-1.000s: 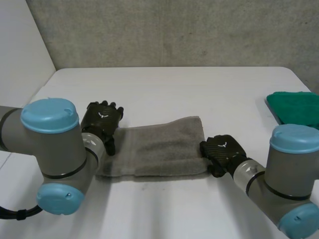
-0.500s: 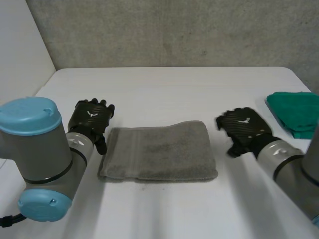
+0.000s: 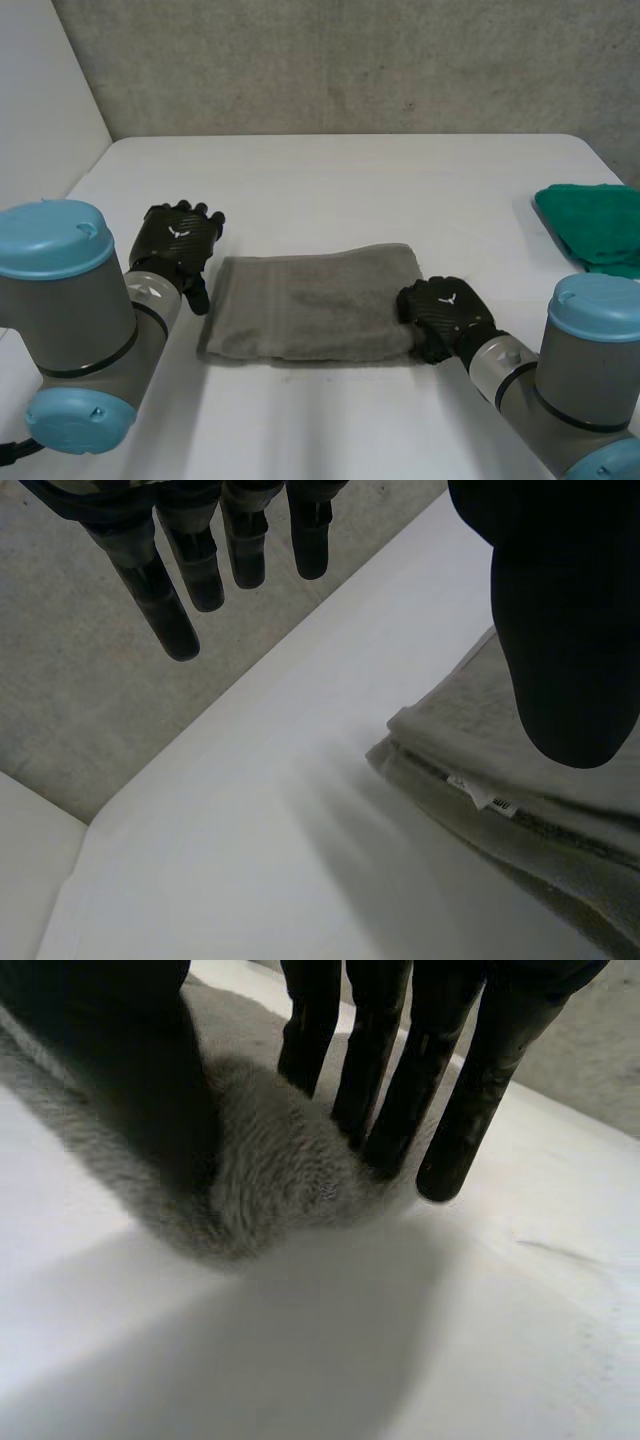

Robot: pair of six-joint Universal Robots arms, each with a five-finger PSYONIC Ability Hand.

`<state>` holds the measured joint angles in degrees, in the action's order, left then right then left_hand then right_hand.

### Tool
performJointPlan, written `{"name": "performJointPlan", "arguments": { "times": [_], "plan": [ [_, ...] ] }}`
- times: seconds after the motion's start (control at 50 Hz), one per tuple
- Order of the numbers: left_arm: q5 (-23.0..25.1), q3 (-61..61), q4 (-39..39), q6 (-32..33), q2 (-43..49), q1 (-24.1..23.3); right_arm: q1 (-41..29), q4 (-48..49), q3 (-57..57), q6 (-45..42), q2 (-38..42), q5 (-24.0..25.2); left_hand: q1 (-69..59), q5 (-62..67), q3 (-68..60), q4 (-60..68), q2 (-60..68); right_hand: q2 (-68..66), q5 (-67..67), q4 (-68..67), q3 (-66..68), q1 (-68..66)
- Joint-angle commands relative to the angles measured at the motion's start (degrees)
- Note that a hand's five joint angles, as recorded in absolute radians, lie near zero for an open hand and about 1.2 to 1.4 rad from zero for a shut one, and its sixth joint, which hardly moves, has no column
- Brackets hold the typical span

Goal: Fold the laundry.

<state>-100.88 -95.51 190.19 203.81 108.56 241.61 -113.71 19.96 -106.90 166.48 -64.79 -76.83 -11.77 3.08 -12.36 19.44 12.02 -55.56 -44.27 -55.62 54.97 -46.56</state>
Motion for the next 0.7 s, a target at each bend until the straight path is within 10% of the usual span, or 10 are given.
{"name": "performJointPlan", "arguments": {
  "times": [0.02, 0.38, 0.7],
  "plan": [
    [0.07, -0.20, 0.89, 0.01, 0.07, 0.00, 0.24, 1.57, -1.73, -1.07, -0.86, -3.77, 1.73, -3.03, 2.31, -9.39, -1.97, -24.44, -25.73, -24.38, 25.03, -33.44],
    [-0.02, -0.91, 0.89, 0.01, -0.98, 0.00, 12.55, -5.19, -2.27, -21.37, -10.70, -3.24, 1.73, -3.03, 2.31, -9.39, -1.97, -24.44, -25.73, -24.38, 25.03, -33.44],
    [-0.19, 0.94, 1.85, -2.88, -3.09, -0.35, -18.82, -5.72, 10.31, -24.89, -4.03, 2.64, 1.73, -3.03, 2.31, -9.39, -1.97, -24.44, -25.73, -24.38, 25.03, -33.44]
  ]
}}
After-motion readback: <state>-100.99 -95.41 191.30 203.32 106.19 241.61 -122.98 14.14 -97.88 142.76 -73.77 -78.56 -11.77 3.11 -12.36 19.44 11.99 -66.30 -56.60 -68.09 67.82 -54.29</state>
